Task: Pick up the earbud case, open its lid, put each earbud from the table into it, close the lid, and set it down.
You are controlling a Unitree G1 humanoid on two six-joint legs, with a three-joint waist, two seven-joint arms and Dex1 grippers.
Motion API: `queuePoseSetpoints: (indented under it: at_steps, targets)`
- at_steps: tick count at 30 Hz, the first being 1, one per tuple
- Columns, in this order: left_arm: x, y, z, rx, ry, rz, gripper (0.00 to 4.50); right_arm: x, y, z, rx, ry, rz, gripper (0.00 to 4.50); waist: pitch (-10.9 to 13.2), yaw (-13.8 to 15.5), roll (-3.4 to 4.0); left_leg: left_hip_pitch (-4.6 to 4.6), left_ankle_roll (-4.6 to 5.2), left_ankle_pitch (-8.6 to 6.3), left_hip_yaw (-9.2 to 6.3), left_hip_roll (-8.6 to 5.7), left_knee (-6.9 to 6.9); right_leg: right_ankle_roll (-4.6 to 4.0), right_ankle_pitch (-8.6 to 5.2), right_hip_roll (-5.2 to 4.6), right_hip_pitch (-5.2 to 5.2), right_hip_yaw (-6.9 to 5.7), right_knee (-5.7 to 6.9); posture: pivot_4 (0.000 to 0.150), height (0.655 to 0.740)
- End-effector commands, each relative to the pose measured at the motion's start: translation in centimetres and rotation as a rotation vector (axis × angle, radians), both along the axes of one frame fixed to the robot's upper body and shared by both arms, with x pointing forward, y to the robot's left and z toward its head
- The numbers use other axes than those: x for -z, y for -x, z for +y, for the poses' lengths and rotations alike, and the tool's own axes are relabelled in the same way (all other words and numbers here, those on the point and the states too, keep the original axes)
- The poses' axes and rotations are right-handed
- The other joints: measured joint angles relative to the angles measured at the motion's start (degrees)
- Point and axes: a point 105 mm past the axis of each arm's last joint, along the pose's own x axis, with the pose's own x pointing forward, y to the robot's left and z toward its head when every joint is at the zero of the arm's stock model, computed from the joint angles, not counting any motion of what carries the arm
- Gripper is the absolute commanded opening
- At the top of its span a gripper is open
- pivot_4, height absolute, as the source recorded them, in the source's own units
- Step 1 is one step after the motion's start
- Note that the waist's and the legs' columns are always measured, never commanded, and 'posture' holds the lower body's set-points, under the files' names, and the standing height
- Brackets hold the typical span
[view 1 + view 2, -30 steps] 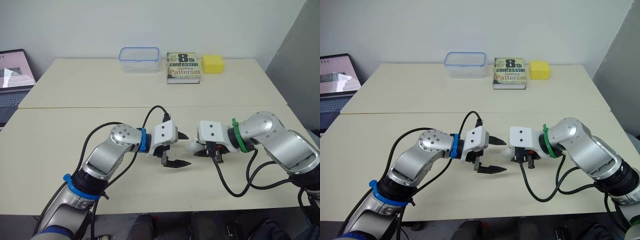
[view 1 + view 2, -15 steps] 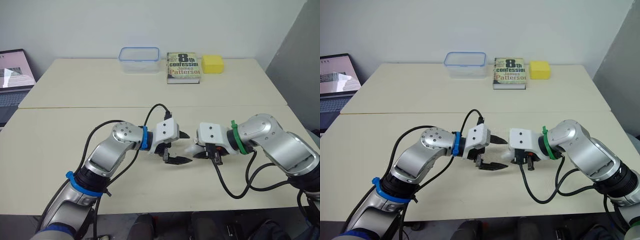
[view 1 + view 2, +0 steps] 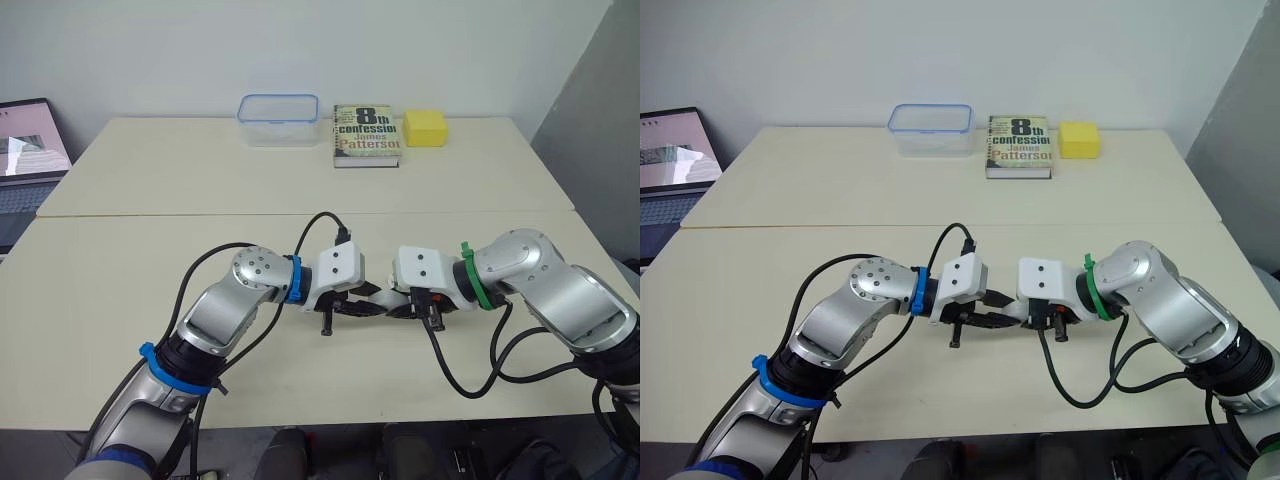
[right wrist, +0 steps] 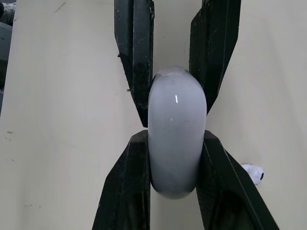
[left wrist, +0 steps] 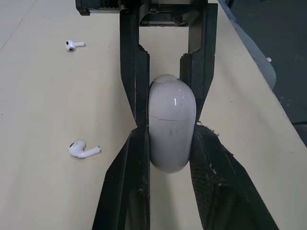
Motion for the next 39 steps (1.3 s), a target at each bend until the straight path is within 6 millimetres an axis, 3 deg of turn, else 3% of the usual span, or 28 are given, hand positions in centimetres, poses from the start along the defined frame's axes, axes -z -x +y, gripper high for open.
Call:
queuePoseSetpoints:
  at_steps: [1, 4, 9, 15, 21, 25, 29, 39]
  targets:
    - [-0.2, -0.2, -0.2, -0.003, -0.005, -0.022, 0.75, -0.7, 0.6, 0.7, -0.052, -0.017, -0.031, 1.18, 0.00, 0.00, 0.00, 0.00, 0.00, 0.00, 0.00, 0.00, 0.00, 0.00, 0.00, 0.00, 0.00, 0.00, 0.00, 0.150, 0.7391]
    - [-0.1, -0.3, -0.1, -0.016, -0.006, -0.024, 0.75, -0.5, 0.8, 0.5, -0.069, 0.000, -0.035, 2.09, 0.00, 0.00, 0.00, 0.00, 0.00, 0.00, 0.00, -0.01, 0.00, 0.00, 0.00, 0.00, 0.00, -0.01, 0.00, 0.150, 0.7391]
    - [0.0, -0.6, 0.5, -0.045, 0.021, -0.008, 0.75, -0.4, 0.6, -1.9, -0.084, 0.099, -0.086, 3.84, 0.00, 0.00, 0.00, -0.01, 0.00, 0.00, 0.01, -0.01, 0.00, 0.08, -0.05, -0.02, 0.01, -0.01, -0.02, 0.150, 0.7391]
    - [-0.7, 0.2, 2.2, -0.082, 0.277, 0.102, 0.75, -1.7, 0.1, -4.5, -0.074, 0.122, -0.162, 3.85, 0.00, -0.14, 0.00, 0.02, 0.00, 0.00, 0.01, 0.04, 0.00, 0.08, -0.06, -0.02, -0.01, 0.03, 0.00, 0.150, 0.7391]
    - [0.8, 1.1, 4.5, -0.202, 0.448, 0.134, 0.75, -3.6, -0.1, -4.7, -0.084, -0.020, -0.283, 3.85, 0.00, -0.05, 0.00, 0.06, 0.00, 0.00, 0.01, 0.14, 0.00, 0.00, -0.03, -0.06, 0.03, 0.03, 0.03, 0.150, 0.7391]
    - [1.4, 1.9, 5.0, -0.240, 0.493, 0.097, 0.75, -4.7, 0.8, -2.8, -0.132, -0.151, -0.302, 3.85, 0.00, 0.03, 0.00, 0.06, 0.00, 0.00, 0.01, 0.14, 0.00, -0.02, -0.02, -0.12, 0.04, 0.08, 0.02, 0.150, 0.7391]
    - [1.4, 2.6, 4.5, -0.218, 0.499, 0.081, 0.75, -4.6, 1.6, -0.8, -0.165, -0.208, -0.254, 3.85, 0.00, 0.14, 0.00, 0.06, 0.00, 0.00, 0.00, 0.14, 0.01, -0.02, -0.02, -0.13, 0.06, 0.05, 0.04, 0.150, 0.7391]
    - [1.2, 3.2, 3.4, -0.140, 0.477, 0.055, 0.75, -4.3, 0.2, 1.8, -0.155, -0.247, -0.251, 3.85, -0.01, 0.07, 0.00, 0.06, 0.00, 0.00, 0.00, 0.06, 0.01, -0.02, -0.02, -0.13, 0.06, 0.06, 0.03, 0.150, 0.7391]
